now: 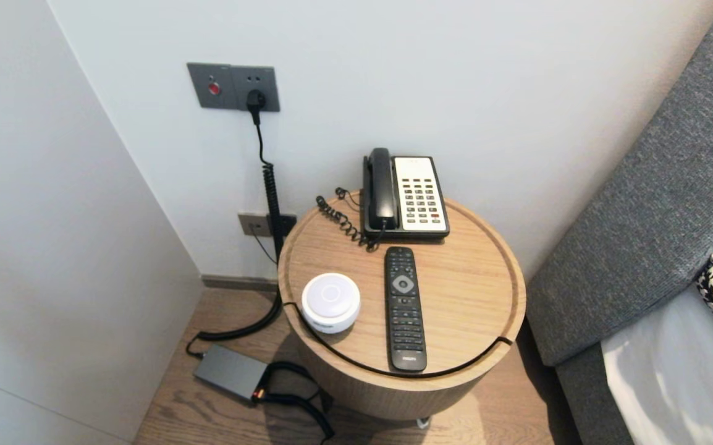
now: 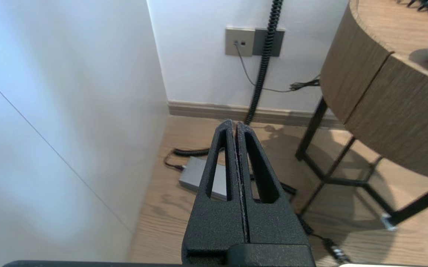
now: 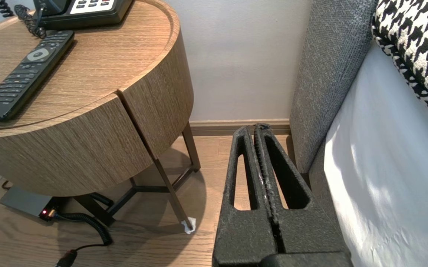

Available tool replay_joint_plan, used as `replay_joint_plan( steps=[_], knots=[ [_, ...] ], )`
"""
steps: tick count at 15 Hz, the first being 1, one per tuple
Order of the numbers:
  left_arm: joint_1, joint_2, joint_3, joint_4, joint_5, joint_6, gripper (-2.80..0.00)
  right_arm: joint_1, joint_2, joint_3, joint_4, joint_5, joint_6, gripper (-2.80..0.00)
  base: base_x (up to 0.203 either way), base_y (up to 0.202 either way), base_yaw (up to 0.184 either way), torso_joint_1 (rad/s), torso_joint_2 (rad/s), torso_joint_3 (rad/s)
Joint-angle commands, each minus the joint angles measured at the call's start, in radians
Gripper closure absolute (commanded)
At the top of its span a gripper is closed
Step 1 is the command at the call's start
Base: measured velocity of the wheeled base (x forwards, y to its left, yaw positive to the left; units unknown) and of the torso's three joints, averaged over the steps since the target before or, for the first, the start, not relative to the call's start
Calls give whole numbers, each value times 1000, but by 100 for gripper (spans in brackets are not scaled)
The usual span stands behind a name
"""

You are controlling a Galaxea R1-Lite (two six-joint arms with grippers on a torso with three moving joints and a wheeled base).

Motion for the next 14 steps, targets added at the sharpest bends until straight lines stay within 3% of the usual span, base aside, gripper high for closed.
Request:
replay_joint_plan(
  steps=[1,14],
  knots=[
    [0,2,13,0,-1,-6,0,0,1,26,0,0,0,0,0,0,0,0,0,0],
    [0,2,13,0,-1,-6,0,0,1,26,1,0,2,0,0,0,0,0,0,0]
  ],
)
